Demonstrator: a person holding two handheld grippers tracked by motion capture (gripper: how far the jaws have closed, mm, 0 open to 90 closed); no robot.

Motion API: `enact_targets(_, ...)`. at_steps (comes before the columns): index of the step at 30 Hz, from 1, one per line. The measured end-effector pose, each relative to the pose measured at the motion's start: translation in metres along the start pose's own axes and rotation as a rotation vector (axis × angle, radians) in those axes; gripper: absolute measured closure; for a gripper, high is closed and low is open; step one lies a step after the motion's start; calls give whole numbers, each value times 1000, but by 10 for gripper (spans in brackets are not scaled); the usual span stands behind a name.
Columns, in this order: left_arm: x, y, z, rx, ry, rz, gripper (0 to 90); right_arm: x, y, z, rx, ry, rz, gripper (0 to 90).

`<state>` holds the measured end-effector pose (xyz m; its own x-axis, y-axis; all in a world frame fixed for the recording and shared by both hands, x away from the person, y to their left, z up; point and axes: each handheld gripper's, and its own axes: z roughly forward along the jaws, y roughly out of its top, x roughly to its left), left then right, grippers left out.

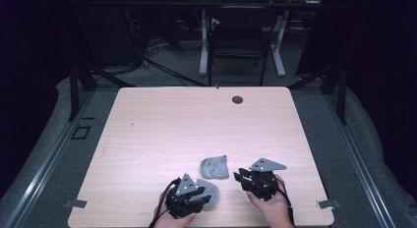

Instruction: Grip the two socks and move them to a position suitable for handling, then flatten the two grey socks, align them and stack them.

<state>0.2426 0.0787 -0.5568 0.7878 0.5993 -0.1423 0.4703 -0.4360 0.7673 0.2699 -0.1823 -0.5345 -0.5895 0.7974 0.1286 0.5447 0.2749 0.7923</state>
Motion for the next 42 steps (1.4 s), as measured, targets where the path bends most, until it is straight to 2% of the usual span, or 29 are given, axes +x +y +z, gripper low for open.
enact_targets(5, -7, 0, 10, 12, -1, 4, 591, -1, -3, 6, 7, 3, 3, 707)
enact_targets(9, -16, -1, 17, 33, 15, 50, 586, 0, -4, 9, 14, -5, -15, 703)
enact_targets(12, -24, -4, 21, 47, 34, 110, 588, -1, -5, 9, 10, 1, -10, 701)
enact_targets(14, -27, -5, 23, 62, 56, 137, 629, -1, -5, 9, 9, 2, -6, 699)
enact_targets(15, -27, -6, 24, 61, 52, 132, 712, -2, -5, 9, 9, 3, -6, 699)
enact_targets(17, -26, -6, 24, 62, 50, 129, 737, -2, -5, 9, 12, 8, 1, 699)
enact_targets(20, -24, -6, 22, 55, 51, 128, 841, -1, -6, 11, 12, 5, -7, 699)
enact_targets(26, -17, -3, 15, 16, 18, 93, 864, 1, -7, 11, 19, 13, -11, 700)
enact_targets(29, -14, -1, 8, -7, 20, 76, 866, 2, -6, 11, 23, 22, -17, 701)
enact_targets(32, -9, 1, 1, -36, 23, 54, 867, 5, -7, 13, 31, 44, -19, 714)
enact_targets(38, -3, 2, -5, -60, 19, 37, 867, 15, -10, 21, 69, 89, -36, 741)
enact_targets(42, -3, 2, -7, -64, 21, 37, 867, 23, -11, 27, 98, 111, -69, 838)
